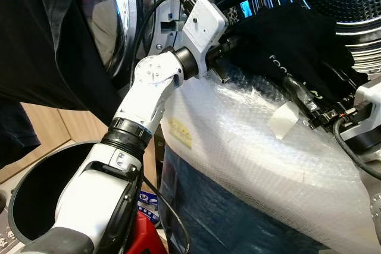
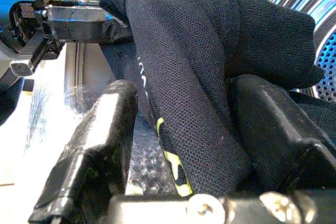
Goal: Clothes washing
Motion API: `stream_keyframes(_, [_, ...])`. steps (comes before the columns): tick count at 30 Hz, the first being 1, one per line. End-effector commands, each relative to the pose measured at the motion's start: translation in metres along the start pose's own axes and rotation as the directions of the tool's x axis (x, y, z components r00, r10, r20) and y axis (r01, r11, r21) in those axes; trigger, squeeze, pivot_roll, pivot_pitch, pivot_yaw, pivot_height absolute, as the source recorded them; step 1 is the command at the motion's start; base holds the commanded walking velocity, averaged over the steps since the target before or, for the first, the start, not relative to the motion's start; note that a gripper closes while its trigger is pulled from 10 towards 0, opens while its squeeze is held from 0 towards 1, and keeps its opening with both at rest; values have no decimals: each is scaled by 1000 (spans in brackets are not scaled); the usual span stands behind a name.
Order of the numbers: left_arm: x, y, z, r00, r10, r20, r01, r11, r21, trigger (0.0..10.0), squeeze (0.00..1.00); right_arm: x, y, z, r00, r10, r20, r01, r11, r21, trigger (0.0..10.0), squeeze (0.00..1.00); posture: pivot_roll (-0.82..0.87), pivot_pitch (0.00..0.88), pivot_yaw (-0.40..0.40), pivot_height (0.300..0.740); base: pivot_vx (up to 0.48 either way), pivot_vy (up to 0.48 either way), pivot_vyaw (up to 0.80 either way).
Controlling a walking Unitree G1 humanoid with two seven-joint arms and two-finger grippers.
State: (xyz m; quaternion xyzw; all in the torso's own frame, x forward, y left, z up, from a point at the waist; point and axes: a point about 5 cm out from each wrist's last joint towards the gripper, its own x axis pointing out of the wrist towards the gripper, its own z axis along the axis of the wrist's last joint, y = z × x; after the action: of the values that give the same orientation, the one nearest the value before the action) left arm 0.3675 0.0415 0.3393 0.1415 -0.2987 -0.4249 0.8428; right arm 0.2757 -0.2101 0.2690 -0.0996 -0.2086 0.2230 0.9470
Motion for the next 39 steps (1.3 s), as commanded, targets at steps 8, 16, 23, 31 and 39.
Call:
stream_keyframes(8, [-15,32,14,985,167,50,-168,986,14,0,0,-18,-16,-28,987,-92,-130,99,994,49,0,0,-96,18,-12,740,0,0,0])
stream_keyframes(16, [-14,31,15,985,165,53,-166,986,16,0,0,-23,-10,-25,991,-23,-129,28,999,37,10000,0,-93,19,-12,740,0,0,0])
stream_keyframes(23, [-14,31,15,985,162,53,-163,986,19,0,0,-40,-27,-9,992,-53,-112,53,999,-1,10000,0,-100,19,-10,740,0,0,0])
stream_keyframes(31, [-14,30,16,985,162,54,-164,986,22,0,0,-49,-43,6,988,-141,-61,140,990,-19,10000,0,-99,21,-10,740,0,0,0])
stream_keyframes(39, [-13,29,16,986,157,58,-159,987,21,0,0,-47,-33,31,987,-84,139,68,991,115,10000,0,-101,21,-7,740,0,0,0])
